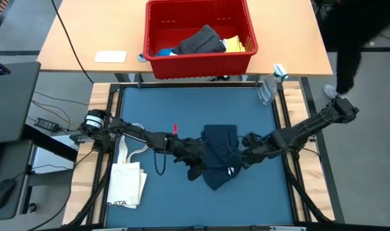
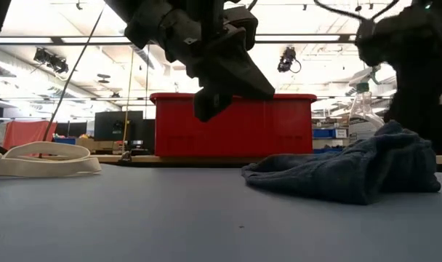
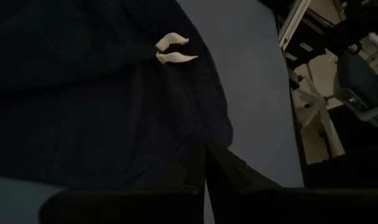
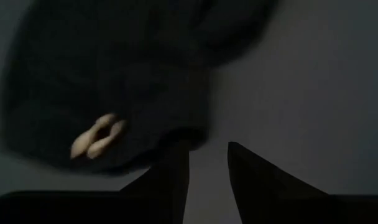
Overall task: Fold Laundry from Bin
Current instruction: Fold the dark blue shorts
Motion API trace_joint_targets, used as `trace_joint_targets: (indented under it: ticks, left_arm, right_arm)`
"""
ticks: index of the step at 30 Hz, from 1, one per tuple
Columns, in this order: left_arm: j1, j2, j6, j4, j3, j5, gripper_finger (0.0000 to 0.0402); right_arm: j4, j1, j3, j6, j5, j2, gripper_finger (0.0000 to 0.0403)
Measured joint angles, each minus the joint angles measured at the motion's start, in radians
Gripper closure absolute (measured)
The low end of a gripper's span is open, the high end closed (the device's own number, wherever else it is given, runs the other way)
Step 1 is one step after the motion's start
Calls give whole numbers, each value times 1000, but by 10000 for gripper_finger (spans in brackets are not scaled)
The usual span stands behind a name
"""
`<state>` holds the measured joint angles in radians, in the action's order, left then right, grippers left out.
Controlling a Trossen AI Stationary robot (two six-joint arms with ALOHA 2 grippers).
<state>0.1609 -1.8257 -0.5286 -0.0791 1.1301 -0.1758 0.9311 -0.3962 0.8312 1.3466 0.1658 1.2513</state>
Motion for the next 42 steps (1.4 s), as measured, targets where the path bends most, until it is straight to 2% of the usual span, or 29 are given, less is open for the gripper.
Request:
trace_joint_targets:
  ticks: [2,4,6,9,13,16,18,20,22,24,26,28,29,32,35,39,42]
  left_arm:
    - [-6,0,-1,5,0,0,390]
    - [-12,0,-2,11,0,0,390]
    - [-16,0,-15,9,0,0,390]
    - [-21,0,-26,8,0,0,383]
    - [-26,0,-45,11,0,-1,343]
    - [-31,6,-58,41,0,-2,307]
    - [-36,20,-59,92,0,-1,288]
    - [-41,43,-55,156,0,-2,276]
    - [-46,66,-47,209,0,-1,271]
    - [-49,88,-32,244,0,-1,270]
    - [-56,102,-19,254,0,-1,269]
    - [-64,103,-11,254,1,-1,269]
    - [-68,102,-11,256,1,-1,269]
    - [-72,102,-9,254,1,0,269]
    - [-74,102,-1,253,0,-1,269]
    - [-81,102,0,231,0,0,269]
    - [-88,98,0,175,0,0,269]
  right_arm:
    - [-36,2,-4,9,0,-3,278]
    - [-115,4,-13,-30,-45,-19,261]
    - [-147,11,-14,-52,-58,-31,233]
    - [-90,33,-15,-63,-54,-47,176]
    - [-9,62,-20,-42,-55,-49,92]
    - [-120,83,-79,-39,-84,-43,49]
    - [-252,97,-140,-11,-122,-43,46]
    - [-330,104,-192,22,-139,-43,66]
    - [-358,113,-223,34,-138,-43,109]
    - [-370,125,-234,25,-137,-43,174]
    - [-407,132,-235,-15,-137,-43,256]
    - [-509,133,-228,-94,-142,-43,345]
    - [-584,133,-224,-144,-159,-43,372]
    - [-788,130,-216,-178,-215,-26,379]
    - [-864,130,-217,-210,-269,43,383]
    - [-1020,119,-219,-241,-446,179,390]
    - [-1179,90,-219,-244,-544,246,361]
